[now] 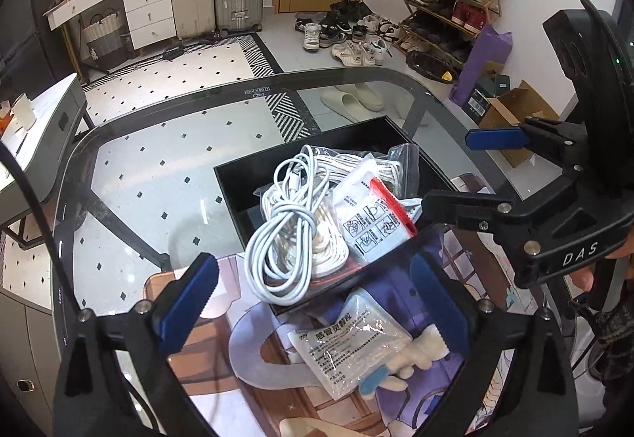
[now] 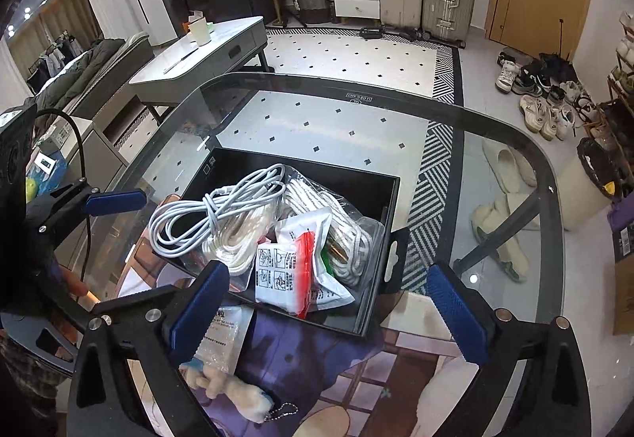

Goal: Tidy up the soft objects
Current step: 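Open the left tool to drop the cable into the box while the right tool releases the packet, then withdraw the left tool from the box while the right tool moves toward the white plush toy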

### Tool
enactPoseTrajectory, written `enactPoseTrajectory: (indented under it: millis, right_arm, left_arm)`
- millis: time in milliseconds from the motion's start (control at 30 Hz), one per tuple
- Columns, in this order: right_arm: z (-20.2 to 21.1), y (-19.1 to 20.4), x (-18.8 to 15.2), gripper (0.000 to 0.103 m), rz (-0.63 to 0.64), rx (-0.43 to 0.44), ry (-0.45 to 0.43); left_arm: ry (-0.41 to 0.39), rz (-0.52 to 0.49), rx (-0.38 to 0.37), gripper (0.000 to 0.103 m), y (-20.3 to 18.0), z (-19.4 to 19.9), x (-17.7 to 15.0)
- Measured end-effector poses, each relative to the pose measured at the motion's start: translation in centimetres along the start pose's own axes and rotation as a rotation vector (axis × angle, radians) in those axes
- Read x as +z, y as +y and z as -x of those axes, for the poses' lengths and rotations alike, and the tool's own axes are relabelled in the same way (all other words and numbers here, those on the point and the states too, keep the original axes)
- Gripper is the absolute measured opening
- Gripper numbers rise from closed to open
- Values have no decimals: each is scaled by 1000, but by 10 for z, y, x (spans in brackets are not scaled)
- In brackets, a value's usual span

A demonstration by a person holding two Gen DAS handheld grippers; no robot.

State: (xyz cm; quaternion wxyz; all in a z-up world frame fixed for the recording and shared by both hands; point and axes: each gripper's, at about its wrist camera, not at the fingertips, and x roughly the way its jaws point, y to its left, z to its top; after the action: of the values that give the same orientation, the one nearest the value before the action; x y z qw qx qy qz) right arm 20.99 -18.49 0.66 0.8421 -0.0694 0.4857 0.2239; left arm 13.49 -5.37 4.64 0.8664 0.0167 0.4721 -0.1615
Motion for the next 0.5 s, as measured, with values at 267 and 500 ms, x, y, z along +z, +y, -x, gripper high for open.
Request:
enactPoseTrajectory:
  millis: [267, 500]
  right_arm:
    - [15, 0, -18, 102, 23, 31, 12]
    - [29, 1, -39, 102, 48, 17, 2]
  left_arm:
    - [11, -2, 3, 101, -3, 5, -14]
    - [19, -21, 12, 101, -4, 5, -26]
